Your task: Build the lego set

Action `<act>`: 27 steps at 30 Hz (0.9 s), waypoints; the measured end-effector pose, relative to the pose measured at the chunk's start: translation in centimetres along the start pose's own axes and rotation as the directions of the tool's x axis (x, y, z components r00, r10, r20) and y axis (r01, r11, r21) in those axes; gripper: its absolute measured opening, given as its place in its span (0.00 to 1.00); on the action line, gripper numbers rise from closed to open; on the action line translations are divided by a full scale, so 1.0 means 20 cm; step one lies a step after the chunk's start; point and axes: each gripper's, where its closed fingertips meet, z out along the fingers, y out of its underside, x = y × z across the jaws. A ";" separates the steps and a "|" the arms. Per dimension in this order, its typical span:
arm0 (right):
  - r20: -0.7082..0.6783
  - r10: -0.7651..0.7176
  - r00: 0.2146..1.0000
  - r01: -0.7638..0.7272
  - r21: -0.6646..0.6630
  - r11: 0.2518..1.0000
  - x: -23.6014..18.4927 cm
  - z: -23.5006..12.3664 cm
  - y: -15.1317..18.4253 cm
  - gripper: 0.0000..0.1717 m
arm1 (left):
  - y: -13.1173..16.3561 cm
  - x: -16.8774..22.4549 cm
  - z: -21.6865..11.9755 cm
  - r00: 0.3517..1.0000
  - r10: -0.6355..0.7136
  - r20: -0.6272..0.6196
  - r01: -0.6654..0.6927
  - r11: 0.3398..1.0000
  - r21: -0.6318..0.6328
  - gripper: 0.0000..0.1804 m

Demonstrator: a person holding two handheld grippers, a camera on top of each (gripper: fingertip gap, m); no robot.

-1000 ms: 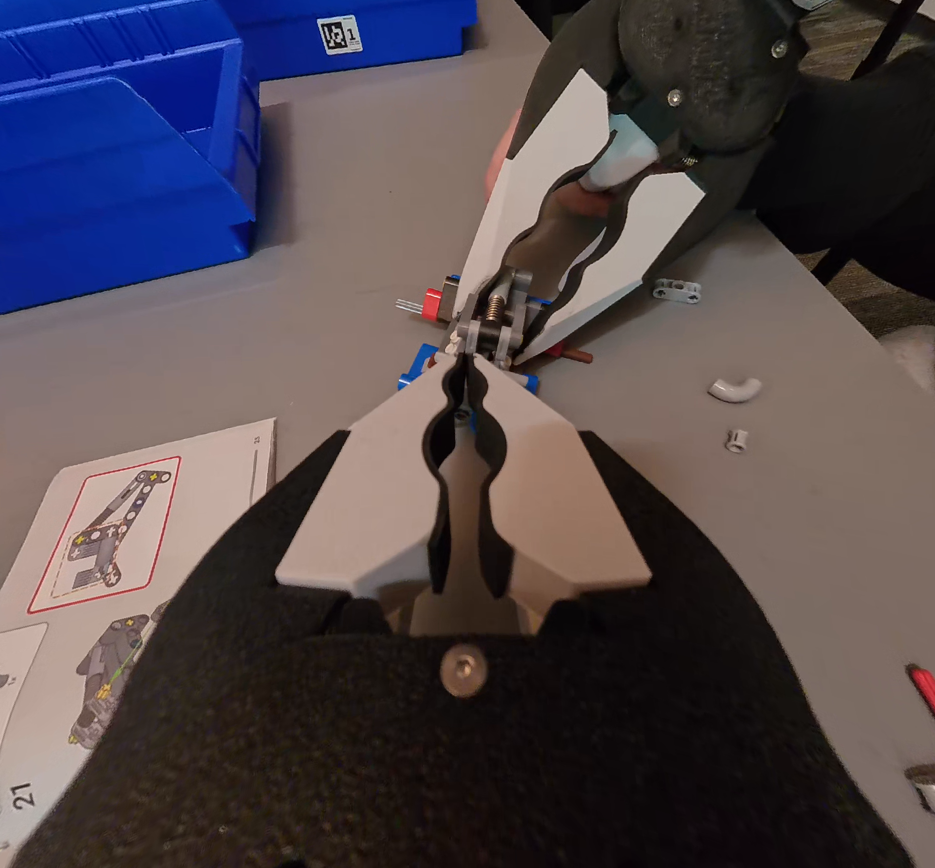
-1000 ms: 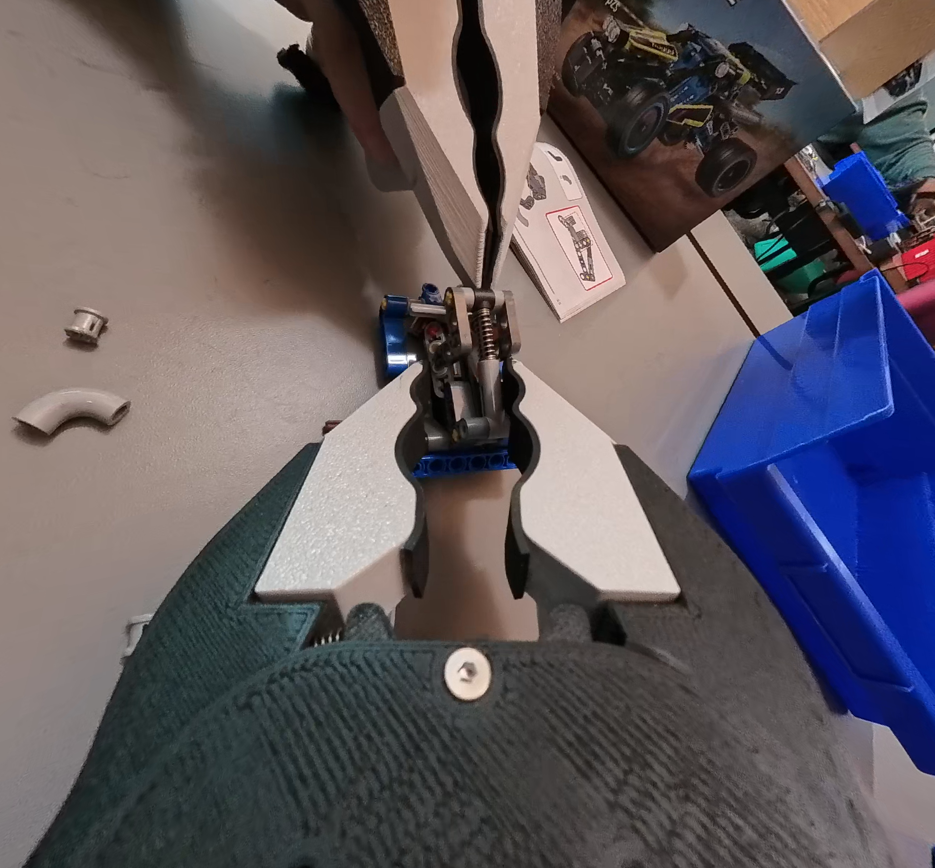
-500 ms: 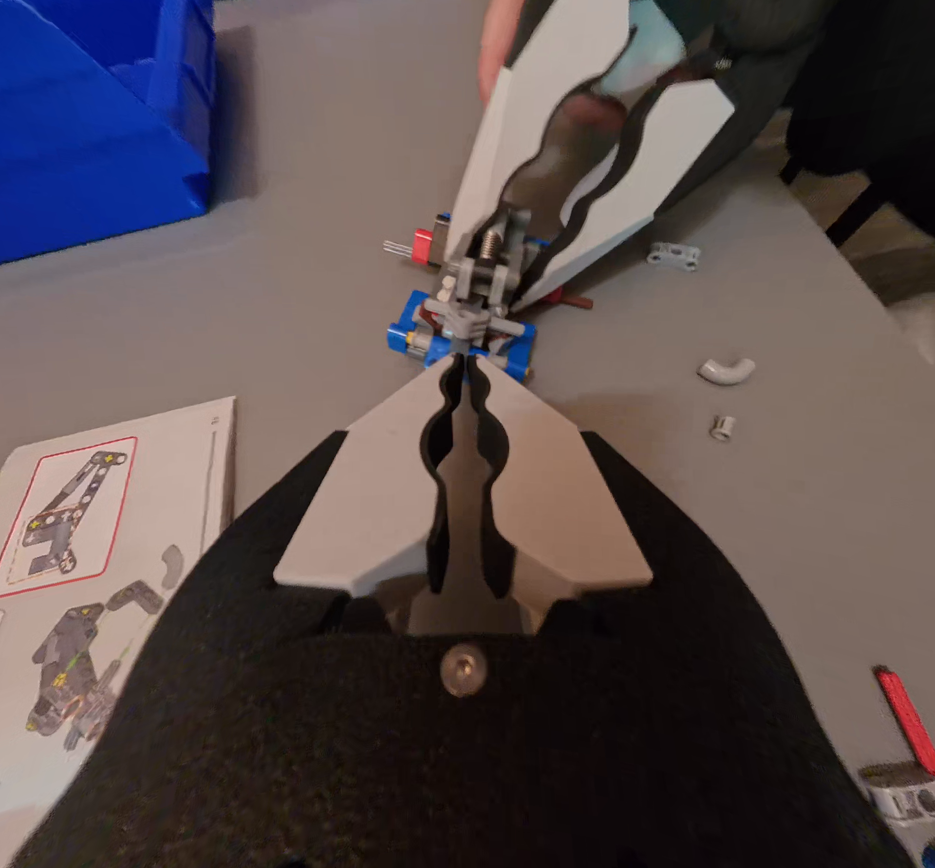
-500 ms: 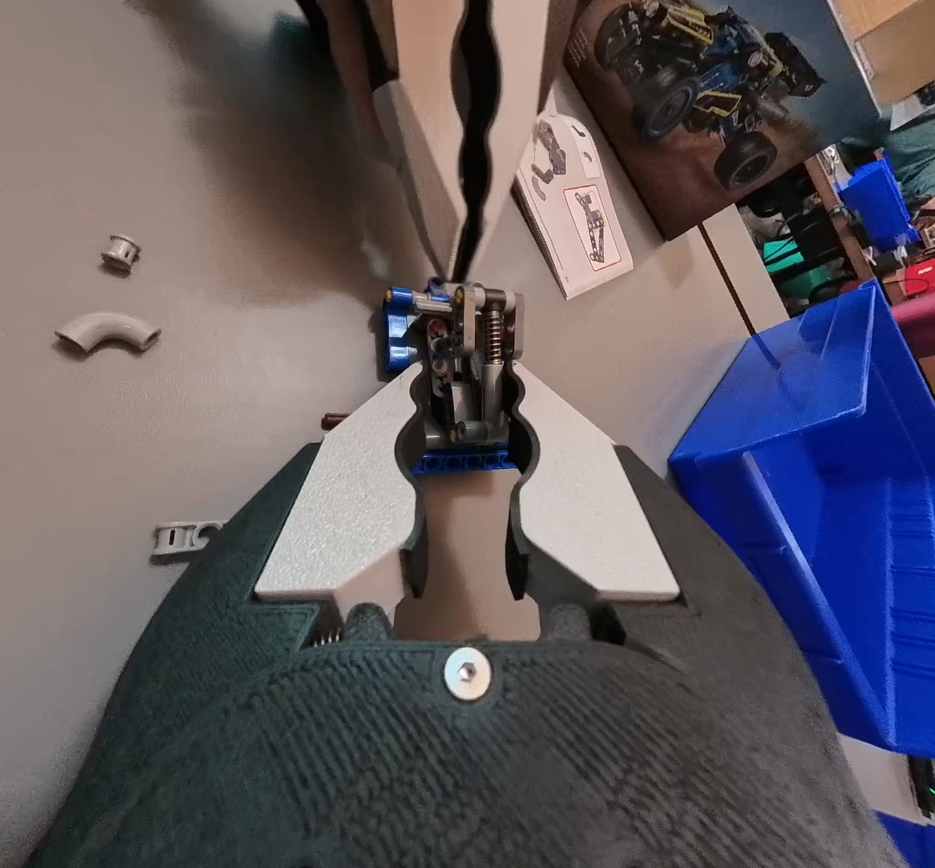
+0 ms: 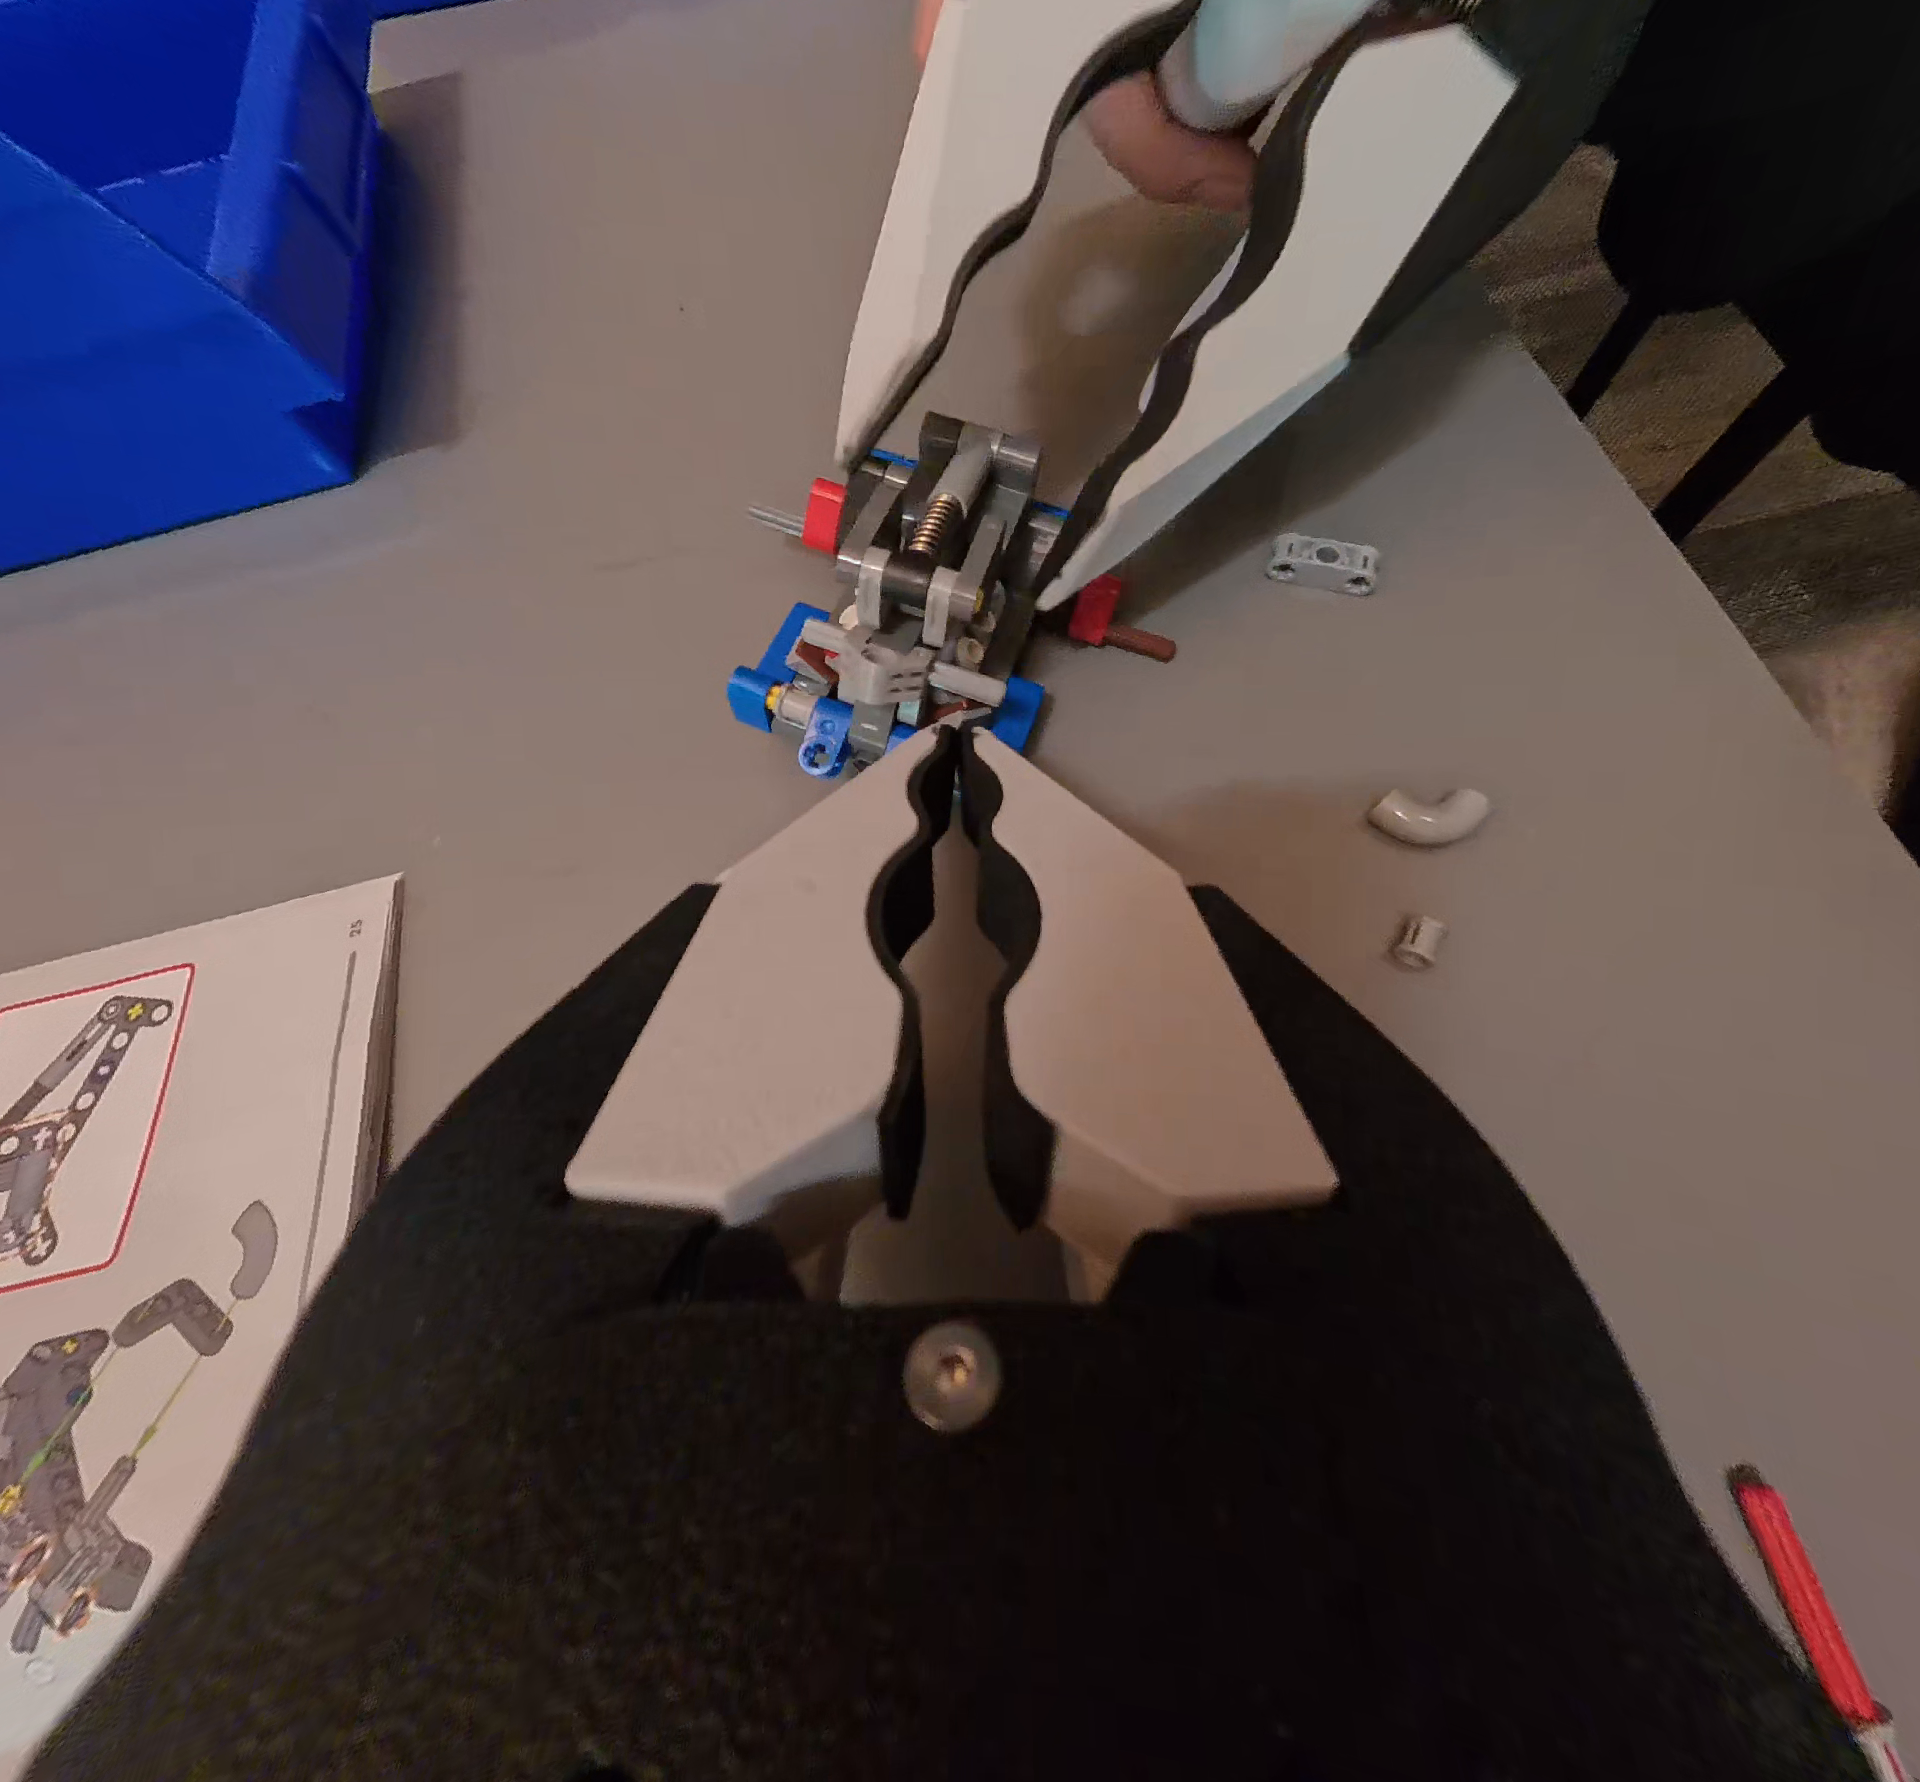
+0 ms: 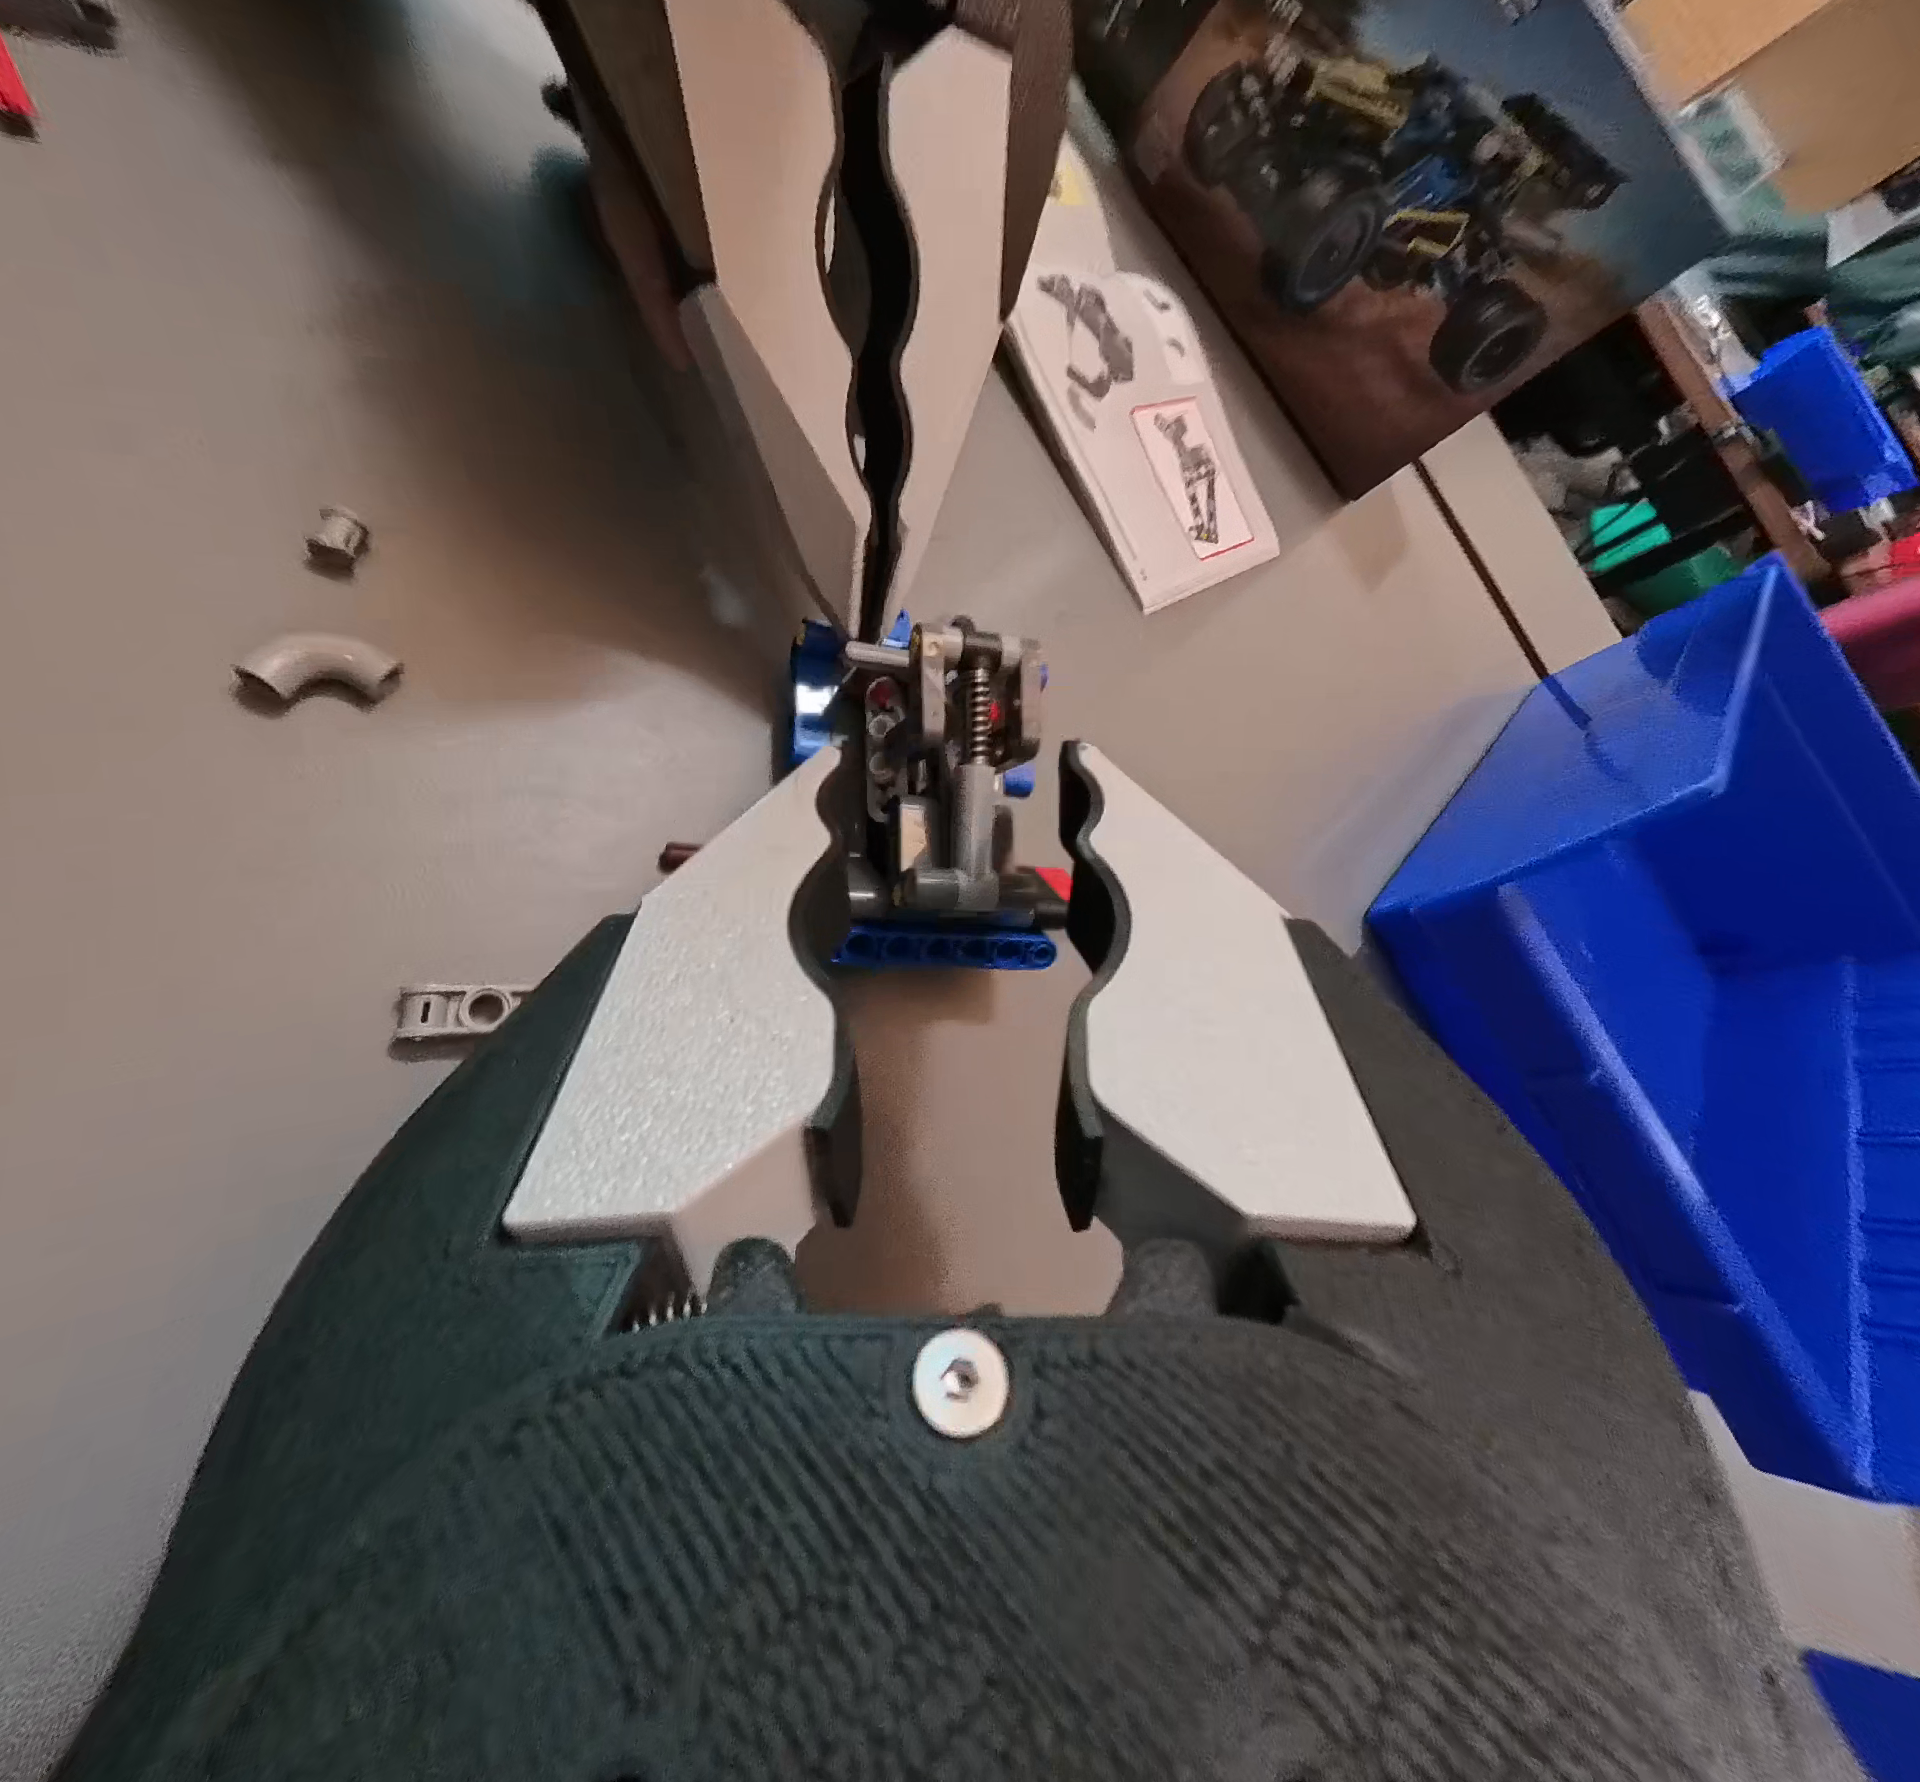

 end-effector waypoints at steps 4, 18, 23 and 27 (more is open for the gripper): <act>0.004 0.088 0.996 -0.088 0.059 0.994 0.03 -0.05 -0.06 0.21 | 0.00 0.00 0.00 1.000 -0.008 -0.002 0.008 1.000 -0.004 0.00; -0.027 0.320 0.947 -0.318 -0.233 0.919 0.05 -0.17 0.03 0.19 | -0.15 -0.02 -0.08 0.996 -0.081 -0.047 0.090 0.973 0.214 0.00; 0.073 0.454 0.888 -0.405 -0.340 0.849 -0.08 -0.19 0.12 0.17 | -0.17 -0.17 -0.09 0.984 -0.047 0.173 0.007 0.974 0.226 0.00; 0.135 0.535 0.834 -0.459 -0.368 0.809 -0.15 -0.11 0.12 0.20 | -0.03 -0.20 -0.02 0.982 -0.059 0.180 0.049 0.997 0.061 0.01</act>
